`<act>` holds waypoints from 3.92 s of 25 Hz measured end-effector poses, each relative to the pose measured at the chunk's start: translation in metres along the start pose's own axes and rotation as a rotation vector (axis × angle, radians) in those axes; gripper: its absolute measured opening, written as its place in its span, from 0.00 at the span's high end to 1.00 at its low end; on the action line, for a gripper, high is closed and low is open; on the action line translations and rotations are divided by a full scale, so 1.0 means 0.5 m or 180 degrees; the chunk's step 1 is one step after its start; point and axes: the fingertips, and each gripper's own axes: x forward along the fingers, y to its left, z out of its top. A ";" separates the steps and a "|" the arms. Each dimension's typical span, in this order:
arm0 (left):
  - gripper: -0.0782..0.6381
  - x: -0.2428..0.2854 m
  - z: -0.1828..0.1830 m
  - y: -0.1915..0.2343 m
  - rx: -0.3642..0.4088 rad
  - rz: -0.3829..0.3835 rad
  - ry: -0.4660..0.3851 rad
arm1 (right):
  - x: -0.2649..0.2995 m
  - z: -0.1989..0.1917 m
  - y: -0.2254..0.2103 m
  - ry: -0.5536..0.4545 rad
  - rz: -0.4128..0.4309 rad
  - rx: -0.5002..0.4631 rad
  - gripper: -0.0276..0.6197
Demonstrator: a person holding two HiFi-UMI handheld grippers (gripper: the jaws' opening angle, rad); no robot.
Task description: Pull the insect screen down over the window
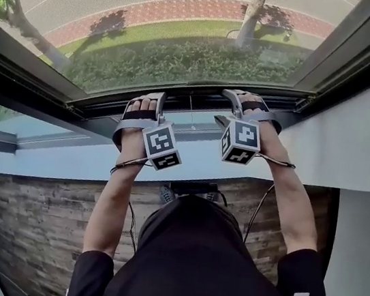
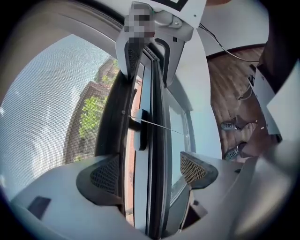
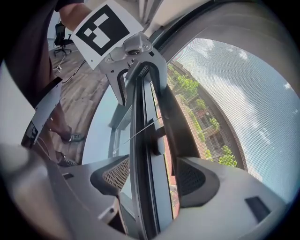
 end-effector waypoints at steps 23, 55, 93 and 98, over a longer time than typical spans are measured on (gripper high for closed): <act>0.30 0.072 -0.010 -0.094 -0.0065 -0.0294 0.0052 | 0.069 -0.031 0.079 0.0032 0.0026 0.0079 0.48; 0.30 0.120 -0.016 -0.149 -0.0098 -0.0374 0.0115 | 0.114 -0.054 0.132 0.0097 0.0201 -0.0038 0.48; 0.30 0.110 -0.002 -0.165 -0.0472 -0.0586 -0.0097 | 0.126 -0.063 0.160 0.0092 0.0231 0.0038 0.48; 0.30 0.109 -0.008 -0.155 -0.0497 -0.0663 -0.0023 | 0.147 -0.063 0.147 -0.0015 0.0146 0.0044 0.48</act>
